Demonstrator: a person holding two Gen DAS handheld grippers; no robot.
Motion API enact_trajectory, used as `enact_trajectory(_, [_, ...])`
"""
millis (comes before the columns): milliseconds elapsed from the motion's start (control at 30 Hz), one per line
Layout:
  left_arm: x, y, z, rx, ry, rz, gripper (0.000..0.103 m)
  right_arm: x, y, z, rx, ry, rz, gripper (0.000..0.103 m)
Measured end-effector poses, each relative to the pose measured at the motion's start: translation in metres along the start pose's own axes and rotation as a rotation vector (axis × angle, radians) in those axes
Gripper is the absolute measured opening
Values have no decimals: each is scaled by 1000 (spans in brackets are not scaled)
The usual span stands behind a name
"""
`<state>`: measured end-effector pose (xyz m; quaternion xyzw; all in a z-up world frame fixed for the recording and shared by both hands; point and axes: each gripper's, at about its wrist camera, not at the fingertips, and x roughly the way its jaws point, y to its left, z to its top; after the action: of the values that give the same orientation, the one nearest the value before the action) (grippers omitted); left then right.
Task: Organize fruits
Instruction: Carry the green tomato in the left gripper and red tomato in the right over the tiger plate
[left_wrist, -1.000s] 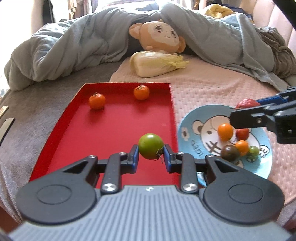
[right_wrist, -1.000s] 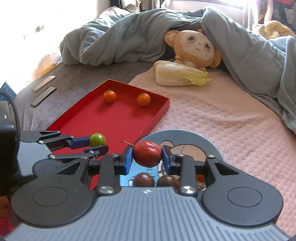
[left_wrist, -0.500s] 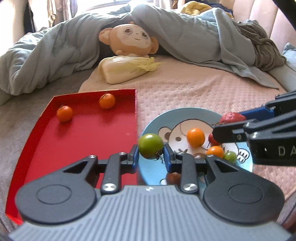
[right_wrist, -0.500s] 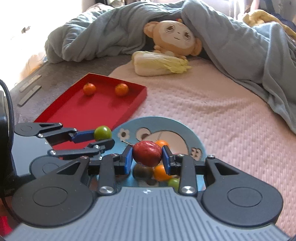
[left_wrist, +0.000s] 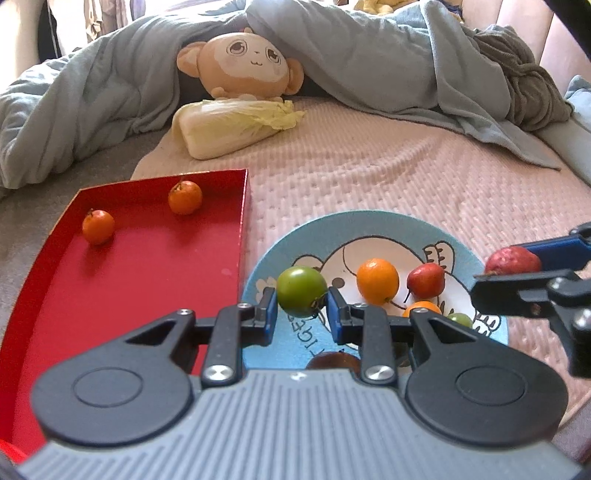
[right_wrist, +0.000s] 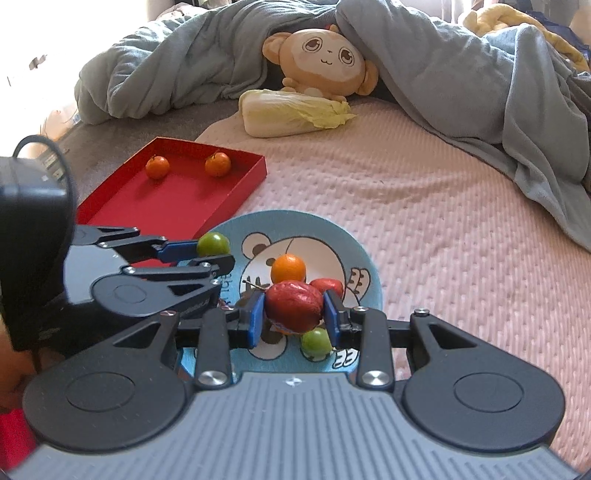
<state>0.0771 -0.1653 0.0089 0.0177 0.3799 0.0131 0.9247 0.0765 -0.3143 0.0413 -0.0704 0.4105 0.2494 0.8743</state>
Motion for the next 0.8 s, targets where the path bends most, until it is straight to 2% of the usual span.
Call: enact_trajectory(800, [39, -19, 9, 31, 40, 27, 31, 9, 3, -14, -43, 61, 25, 39])
